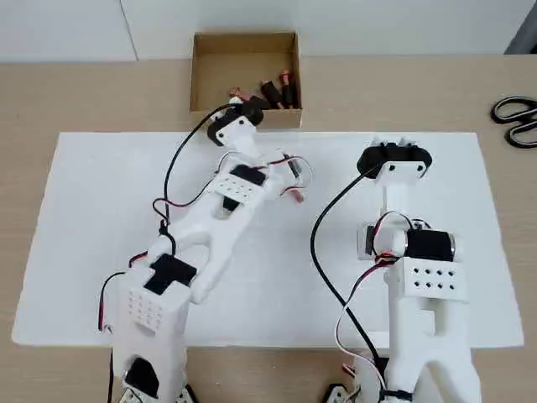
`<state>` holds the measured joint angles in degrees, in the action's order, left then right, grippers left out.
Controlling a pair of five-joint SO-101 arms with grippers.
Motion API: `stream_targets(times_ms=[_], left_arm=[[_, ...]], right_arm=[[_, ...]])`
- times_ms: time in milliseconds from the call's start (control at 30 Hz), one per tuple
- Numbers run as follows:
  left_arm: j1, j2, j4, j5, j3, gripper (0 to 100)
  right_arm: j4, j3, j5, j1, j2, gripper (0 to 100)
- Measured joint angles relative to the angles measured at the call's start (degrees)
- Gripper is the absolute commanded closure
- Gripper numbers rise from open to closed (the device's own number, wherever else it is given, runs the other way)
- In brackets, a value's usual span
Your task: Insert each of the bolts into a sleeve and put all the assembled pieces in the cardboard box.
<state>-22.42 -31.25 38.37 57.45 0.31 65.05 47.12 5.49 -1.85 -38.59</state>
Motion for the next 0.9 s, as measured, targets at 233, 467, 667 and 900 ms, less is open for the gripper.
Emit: stream_targets(times_ms=[233,467,667,900], left_arm=[[0.0,-6.4,11.7,0.1,-12.7,94],[-0.1,-8.7,18.4,0.1,-20.1,99],[-2.5,-8.9,24.7,-1.8,-25.8,99],[-5.5,-8.9,31.9,-5.5,-34.7,99]], right_arm=[[0.0,0.0,0.0,-0.4,0.0,79.3],[0.0,0.0,0.0,-0.4,0.0,79.3],[0.0,0.0,0.0,-0.4,0.0,79.3],[0.0,0.0,0.0,-0.4,0.0,79.3]])
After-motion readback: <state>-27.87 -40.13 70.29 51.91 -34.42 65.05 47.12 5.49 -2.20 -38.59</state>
